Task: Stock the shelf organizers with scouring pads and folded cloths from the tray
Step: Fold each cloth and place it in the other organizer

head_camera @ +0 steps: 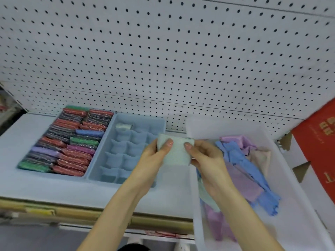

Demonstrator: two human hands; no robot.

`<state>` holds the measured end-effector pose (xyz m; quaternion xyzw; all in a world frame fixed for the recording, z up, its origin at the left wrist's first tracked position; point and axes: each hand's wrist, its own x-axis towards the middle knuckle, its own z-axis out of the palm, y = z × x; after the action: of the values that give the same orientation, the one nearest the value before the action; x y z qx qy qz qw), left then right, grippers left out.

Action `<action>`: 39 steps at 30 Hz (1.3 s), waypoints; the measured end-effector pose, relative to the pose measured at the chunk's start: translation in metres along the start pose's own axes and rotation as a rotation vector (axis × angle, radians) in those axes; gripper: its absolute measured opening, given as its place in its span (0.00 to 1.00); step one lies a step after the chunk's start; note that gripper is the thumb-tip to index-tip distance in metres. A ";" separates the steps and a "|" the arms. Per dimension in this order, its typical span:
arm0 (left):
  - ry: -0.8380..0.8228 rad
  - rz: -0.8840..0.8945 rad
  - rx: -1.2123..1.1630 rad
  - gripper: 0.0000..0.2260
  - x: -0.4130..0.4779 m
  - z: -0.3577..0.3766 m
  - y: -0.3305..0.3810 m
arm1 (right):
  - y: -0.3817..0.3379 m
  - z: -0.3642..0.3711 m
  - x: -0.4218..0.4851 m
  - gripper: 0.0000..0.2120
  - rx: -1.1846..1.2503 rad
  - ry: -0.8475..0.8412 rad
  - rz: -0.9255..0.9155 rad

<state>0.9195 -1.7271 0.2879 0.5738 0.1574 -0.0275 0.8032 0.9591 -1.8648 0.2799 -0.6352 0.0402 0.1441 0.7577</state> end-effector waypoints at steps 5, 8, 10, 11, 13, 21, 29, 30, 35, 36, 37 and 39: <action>-0.018 -0.076 -0.161 0.12 0.001 -0.038 0.012 | 0.002 0.036 0.003 0.04 0.003 0.017 -0.048; -0.035 -0.103 -0.185 0.20 0.004 -0.053 0.013 | 0.007 0.061 0.000 0.07 -0.002 0.082 -0.103; -0.095 -0.107 -0.215 0.20 0.003 -0.061 0.016 | 0.010 0.078 -0.002 0.08 0.020 0.135 -0.149; -0.127 -0.110 -0.249 0.19 0.001 -0.064 0.017 | 0.012 0.085 -0.003 0.09 0.030 0.156 -0.166; -0.176 -0.117 -0.347 0.18 -0.003 -0.072 0.019 | 0.016 0.098 -0.005 0.08 0.041 0.198 -0.188; -0.050 -0.025 -0.187 0.16 -0.004 -0.111 0.012 | 0.030 0.123 -0.006 0.08 0.047 0.298 -0.199; -0.165 -0.077 -0.262 0.16 -0.014 -0.136 0.016 | 0.040 0.131 -0.021 0.04 -0.252 0.242 -0.296; -0.154 -0.075 -0.249 0.16 -0.014 -0.137 0.016 | 0.042 0.133 -0.023 0.05 -0.338 0.272 -0.359; -0.085 -0.021 -0.199 0.07 -0.020 -0.147 0.016 | 0.053 0.133 -0.033 0.17 -0.712 0.143 -0.515; -0.086 -0.010 -0.188 0.07 -0.020 -0.148 0.016 | 0.053 0.134 -0.033 0.17 -0.714 0.107 -0.512; -0.093 0.002 -0.180 0.07 -0.021 -0.150 0.017 | 0.052 0.135 -0.032 0.16 -0.702 0.073 -0.503; -0.100 0.022 -0.178 0.07 -0.020 -0.151 0.017 | 0.049 0.137 -0.028 0.11 -0.656 -0.003 -0.464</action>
<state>0.8714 -1.5830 0.2650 0.4999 0.1127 -0.0330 0.8581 0.9019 -1.7290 0.2659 -0.8355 -0.1535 -0.0244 0.5270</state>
